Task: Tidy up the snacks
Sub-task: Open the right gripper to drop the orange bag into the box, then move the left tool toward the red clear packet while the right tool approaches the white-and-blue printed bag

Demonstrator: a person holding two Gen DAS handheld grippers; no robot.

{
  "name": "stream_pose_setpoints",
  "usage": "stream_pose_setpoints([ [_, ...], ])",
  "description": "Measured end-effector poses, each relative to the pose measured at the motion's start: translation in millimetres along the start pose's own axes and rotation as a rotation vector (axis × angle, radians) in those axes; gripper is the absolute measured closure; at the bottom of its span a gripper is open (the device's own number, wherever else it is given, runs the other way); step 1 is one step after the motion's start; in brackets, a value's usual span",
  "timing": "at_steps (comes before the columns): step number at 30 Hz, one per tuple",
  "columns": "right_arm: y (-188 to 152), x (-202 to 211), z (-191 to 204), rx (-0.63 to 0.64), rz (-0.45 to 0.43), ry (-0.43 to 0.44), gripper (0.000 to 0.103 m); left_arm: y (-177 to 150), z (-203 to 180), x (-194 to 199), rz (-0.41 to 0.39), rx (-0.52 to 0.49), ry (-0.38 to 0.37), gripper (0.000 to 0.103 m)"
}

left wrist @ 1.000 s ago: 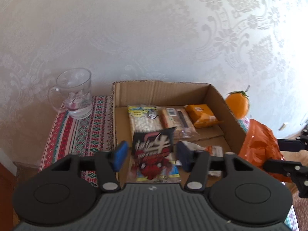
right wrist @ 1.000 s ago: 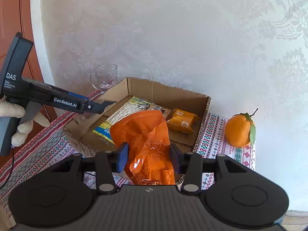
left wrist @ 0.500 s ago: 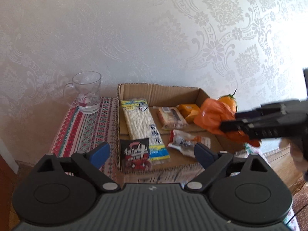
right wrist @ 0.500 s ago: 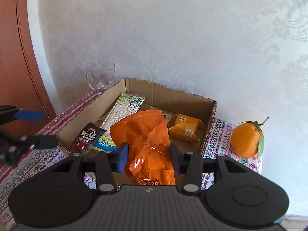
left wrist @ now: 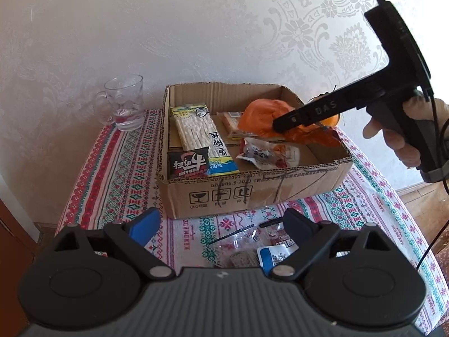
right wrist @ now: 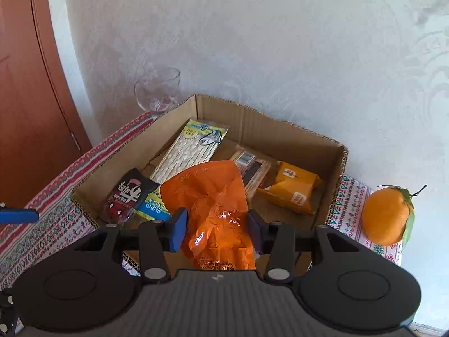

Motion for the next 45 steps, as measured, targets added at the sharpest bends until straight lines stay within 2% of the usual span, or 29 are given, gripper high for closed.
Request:
stream_pose_setpoints([
  [4,-1,-3,3,0.009,0.013,0.017,0.052,5,-4,2,-0.016,-0.004,-0.014,0.009],
  [5,0,-2,3,0.004,0.002,0.012,0.048,7,-5,2,-0.018,-0.006,-0.012,0.009],
  [6,2,0,2,0.002,-0.011,0.003,0.031,8,-5,1,-0.019,-0.008,-0.006,0.009],
  [8,4,5,2,-0.007,-0.041,0.001,0.009,10,-5,1,-0.023,-0.009,-0.003,0.009],
  [9,5,10,2,-0.008,-0.057,0.000,0.005,11,-5,2,-0.028,-0.008,-0.006,0.009],
  [12,7,19,5,0.001,-0.082,-0.003,0.000,10,-6,1,-0.029,-0.011,-0.007,0.009],
  [19,-1,41,12,0.001,-0.123,-0.029,0.000,8,-6,6,-0.026,-0.026,-0.003,0.009],
  [26,-26,56,15,-0.029,-0.146,-0.061,0.000,-6,-3,10,-0.018,-0.041,-0.014,0.009],
  [36,-93,50,29,-0.113,-0.105,-0.086,0.000,-54,0,8,0.076,-0.089,-0.011,0.009],
  [41,-115,43,46,-0.127,-0.094,-0.114,0.000,-70,1,6,0.104,-0.076,-0.014,0.009],
  [45,-129,39,62,-0.118,-0.071,-0.091,0.000,-79,1,6,0.118,-0.075,-0.028,0.009],
])
Point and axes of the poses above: each gripper's, at about its wrist camera, not at the fingertips, and x roughly against the way its jaws point, z to its left, y to its top, the point moved 8 cm from there along -x, roughly the way its jaws point, and after that the axes turned 8 degrees about -x, right-handed, at the moved point
